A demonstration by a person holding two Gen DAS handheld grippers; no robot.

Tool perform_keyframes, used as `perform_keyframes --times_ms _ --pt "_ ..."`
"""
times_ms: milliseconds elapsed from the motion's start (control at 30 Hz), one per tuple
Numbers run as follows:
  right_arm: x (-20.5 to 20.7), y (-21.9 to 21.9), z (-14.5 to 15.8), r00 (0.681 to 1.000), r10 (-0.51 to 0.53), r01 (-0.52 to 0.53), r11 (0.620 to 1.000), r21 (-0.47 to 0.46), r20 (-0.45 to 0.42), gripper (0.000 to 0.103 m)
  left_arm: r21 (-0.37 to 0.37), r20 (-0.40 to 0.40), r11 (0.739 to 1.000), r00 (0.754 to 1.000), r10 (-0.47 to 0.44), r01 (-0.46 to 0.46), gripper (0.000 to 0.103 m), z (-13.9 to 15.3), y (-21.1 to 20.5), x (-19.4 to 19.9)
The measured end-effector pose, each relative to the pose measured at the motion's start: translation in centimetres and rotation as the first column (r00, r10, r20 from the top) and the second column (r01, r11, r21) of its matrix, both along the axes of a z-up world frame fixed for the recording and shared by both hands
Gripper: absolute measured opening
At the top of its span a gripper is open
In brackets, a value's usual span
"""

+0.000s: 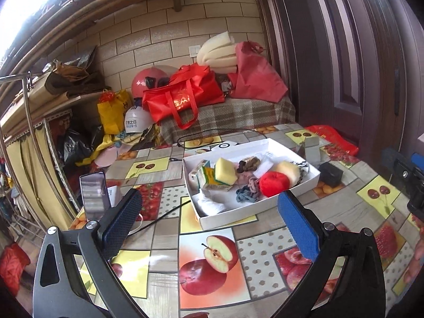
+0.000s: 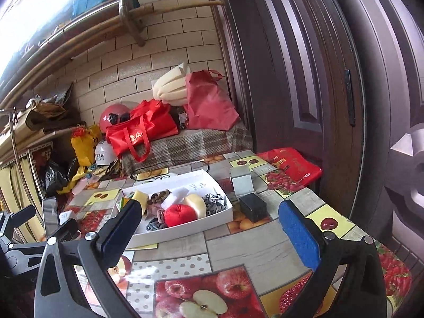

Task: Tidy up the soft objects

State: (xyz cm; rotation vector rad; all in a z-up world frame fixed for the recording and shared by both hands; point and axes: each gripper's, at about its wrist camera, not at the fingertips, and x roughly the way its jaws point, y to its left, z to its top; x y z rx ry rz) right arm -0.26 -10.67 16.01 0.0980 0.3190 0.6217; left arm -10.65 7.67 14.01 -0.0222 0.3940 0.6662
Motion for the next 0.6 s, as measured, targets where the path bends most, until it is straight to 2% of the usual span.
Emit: perform_keyframes --times_ms 100,233,333,600 --pt "-0.7 -0.9 -0.1 0.999 -0.004 0.002 0.998 0.057 0.037 0.103 -0.043 0.030 0.999 0.999 -0.017 0.018 0.103 0.8 -0.3 -0.5" --pt "-1.7 -0.4 -0.6 0.995 -0.028 0.027 1.000 0.009 0.094 0.103 -0.085 0.019 0.996 0.999 -0.031 0.032 0.103 0.4 -0.7 -0.6" --pt "-1.8 0.1 -1.0 0.996 -0.019 0.021 0.999 -0.027 0.092 0.103 -0.100 0.001 0.995 1.000 -0.026 0.026 0.103 -0.1 -0.8 -0.4" --pt "-1.5 -0.3 -1.7 0.998 -0.031 0.033 0.999 -0.030 0.053 0.103 -0.131 -0.028 0.991 0.999 -0.029 0.025 0.103 -1.1 -0.3 0.2"
